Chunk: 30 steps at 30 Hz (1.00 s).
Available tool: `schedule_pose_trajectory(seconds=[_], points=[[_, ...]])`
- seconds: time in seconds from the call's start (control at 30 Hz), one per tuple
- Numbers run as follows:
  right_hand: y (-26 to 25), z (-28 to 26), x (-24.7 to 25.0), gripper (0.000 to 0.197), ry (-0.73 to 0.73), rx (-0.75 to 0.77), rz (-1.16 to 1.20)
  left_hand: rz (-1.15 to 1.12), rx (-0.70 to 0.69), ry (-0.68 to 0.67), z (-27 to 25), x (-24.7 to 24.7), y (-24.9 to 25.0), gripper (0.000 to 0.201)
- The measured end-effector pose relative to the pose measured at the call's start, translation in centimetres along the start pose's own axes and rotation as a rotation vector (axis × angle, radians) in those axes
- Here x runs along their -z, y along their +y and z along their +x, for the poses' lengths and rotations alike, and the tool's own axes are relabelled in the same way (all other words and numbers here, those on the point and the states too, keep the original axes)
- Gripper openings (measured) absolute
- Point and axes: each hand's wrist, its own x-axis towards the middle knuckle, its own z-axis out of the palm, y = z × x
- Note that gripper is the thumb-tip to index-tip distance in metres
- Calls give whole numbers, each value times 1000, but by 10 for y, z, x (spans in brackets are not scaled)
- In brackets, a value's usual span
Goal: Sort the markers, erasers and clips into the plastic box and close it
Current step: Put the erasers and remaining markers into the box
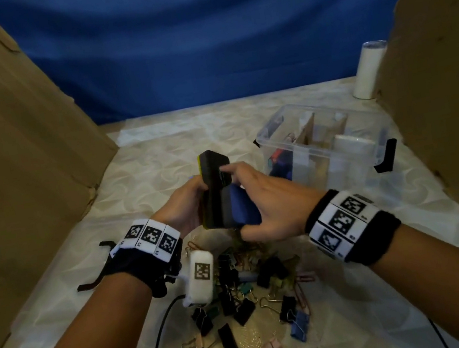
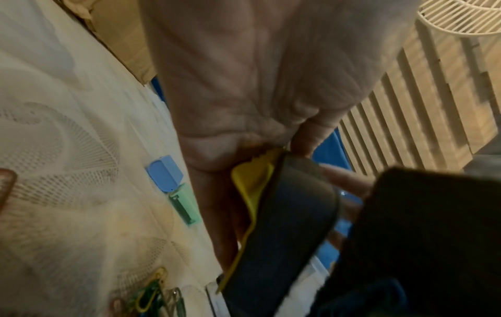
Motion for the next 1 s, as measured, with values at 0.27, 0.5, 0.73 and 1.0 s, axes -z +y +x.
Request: schedule_pose_trajectory(seconds=[0.27, 0.5, 0.73, 1.0], points=[[-1, 3, -20, 61, -133, -34, -28, 58, 42, 189, -5, 7, -3, 35], [25, -10, -2, 55, -132, -239, 65, 96, -19, 258, -8, 23, 3, 28], [50, -1, 6, 55, 276, -469, 676, 305, -66, 236, -11, 17, 6, 31], [52, -4, -5, 20, 444, -644, 1283, 328, -179, 253, -14, 13, 13, 35]])
